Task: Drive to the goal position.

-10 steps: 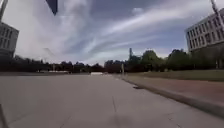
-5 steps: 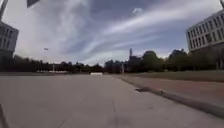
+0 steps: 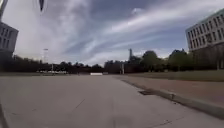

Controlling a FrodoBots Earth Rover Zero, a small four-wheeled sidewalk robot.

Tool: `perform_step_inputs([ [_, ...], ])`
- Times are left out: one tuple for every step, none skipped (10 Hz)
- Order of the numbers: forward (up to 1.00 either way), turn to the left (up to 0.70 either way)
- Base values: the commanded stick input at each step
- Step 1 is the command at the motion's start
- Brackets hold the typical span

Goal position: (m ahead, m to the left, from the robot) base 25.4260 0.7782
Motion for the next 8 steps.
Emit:
perform_step_inputs([
  [1.00,0.00],
  [1.00,0.00],
  [1.00,0.00],
  [1.00,0.00],
  [1.00,0.00],
  [1.00,0.00],
  [1.00,0.00],
  [1.00,0.00],
])
